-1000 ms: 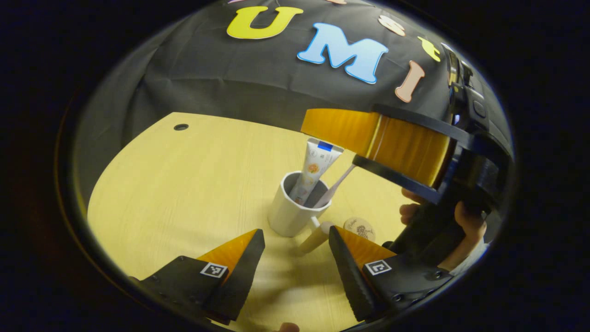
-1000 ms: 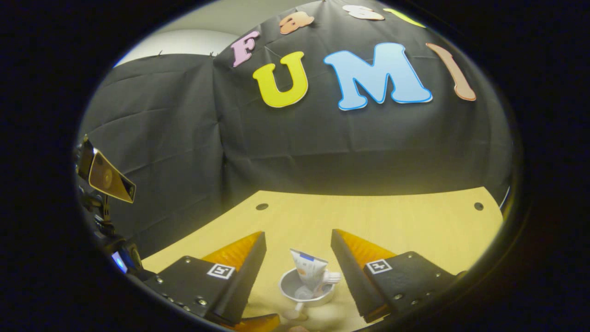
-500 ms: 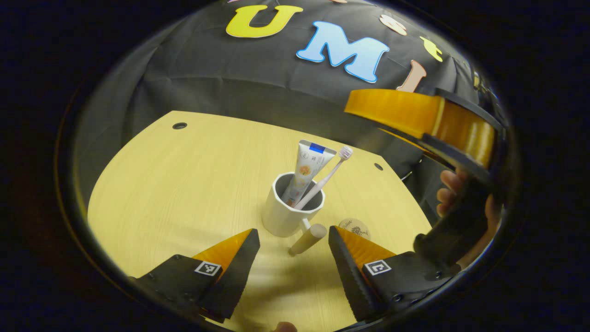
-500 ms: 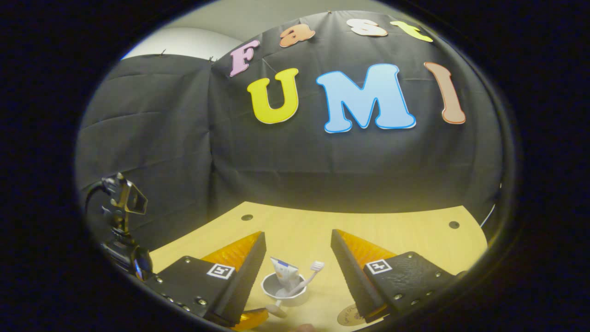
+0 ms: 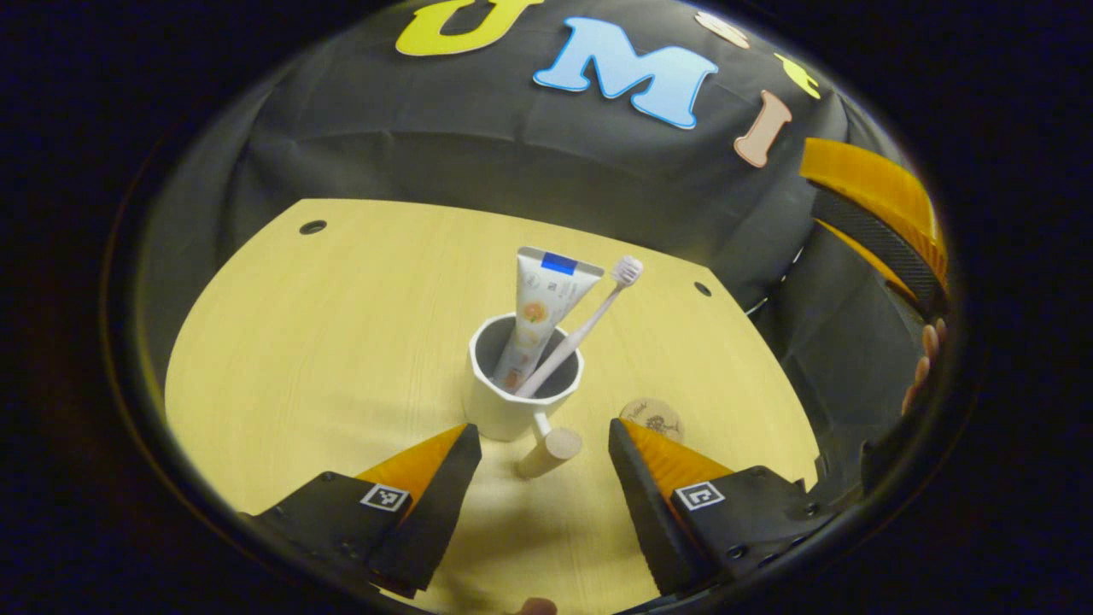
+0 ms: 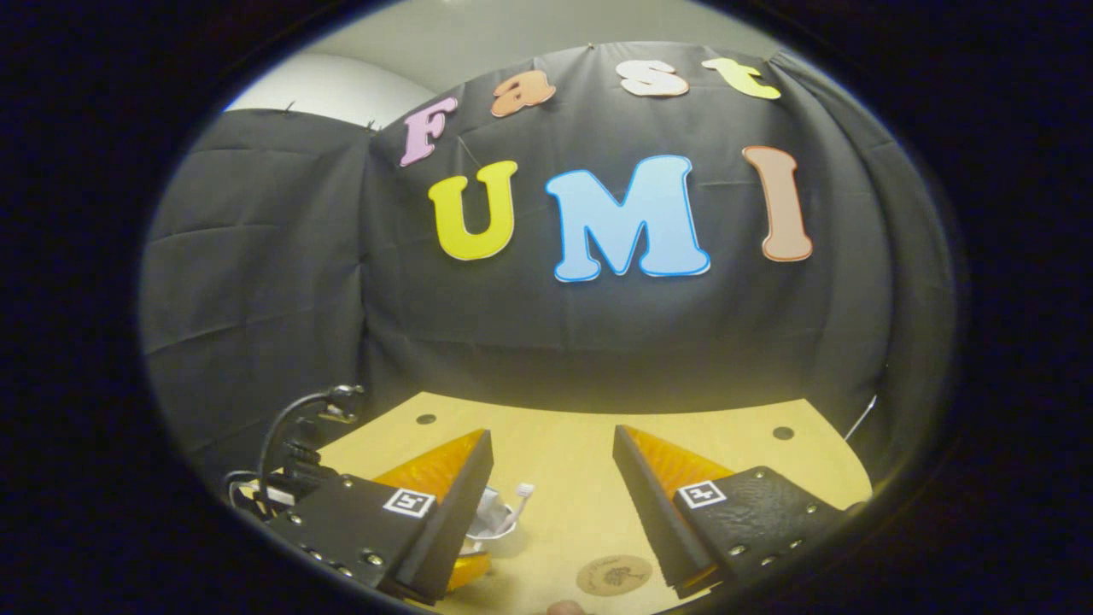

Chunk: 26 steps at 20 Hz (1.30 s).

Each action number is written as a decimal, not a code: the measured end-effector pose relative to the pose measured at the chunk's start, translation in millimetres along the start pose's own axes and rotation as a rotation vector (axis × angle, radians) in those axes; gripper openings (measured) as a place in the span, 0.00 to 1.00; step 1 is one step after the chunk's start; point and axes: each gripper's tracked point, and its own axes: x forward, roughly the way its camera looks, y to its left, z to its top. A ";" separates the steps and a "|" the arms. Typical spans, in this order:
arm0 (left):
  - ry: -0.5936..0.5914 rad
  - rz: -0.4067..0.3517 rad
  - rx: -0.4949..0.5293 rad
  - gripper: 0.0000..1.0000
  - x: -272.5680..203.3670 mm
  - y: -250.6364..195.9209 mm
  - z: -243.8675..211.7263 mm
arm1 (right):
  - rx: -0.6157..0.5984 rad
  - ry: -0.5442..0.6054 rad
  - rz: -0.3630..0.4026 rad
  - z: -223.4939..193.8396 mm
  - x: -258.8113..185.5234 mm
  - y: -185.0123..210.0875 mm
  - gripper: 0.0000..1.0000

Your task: Put the toothbrush and toothpaste on the desktop into the cup, then pick up the cup and place it on the coaster on the desktop.

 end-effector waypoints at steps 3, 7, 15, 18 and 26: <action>0.057 0.019 -0.003 0.94 13.2 -1.4 -2.5 | 0.033 0.031 -0.032 -0.4 -12.6 -16.1 0.88; 0.110 0.066 0.003 0.94 27.1 4.5 -4.6 | 0.044 0.039 -0.091 -2.3 -27.1 -42.9 0.88; 0.258 0.121 -0.032 0.97 53.8 17.8 -17.0 | 0.087 0.105 -0.165 -24.6 -48.0 -76.7 0.88; 0.316 0.143 -0.046 0.97 60.1 21.5 -26.3 | 0.114 0.128 -0.180 -32.6 -54.1 -85.3 0.88; 0.371 0.171 -0.066 0.71 70.6 18.5 -35.0 | 0.145 0.156 -0.227 -42.1 -64.7 -107.3 0.88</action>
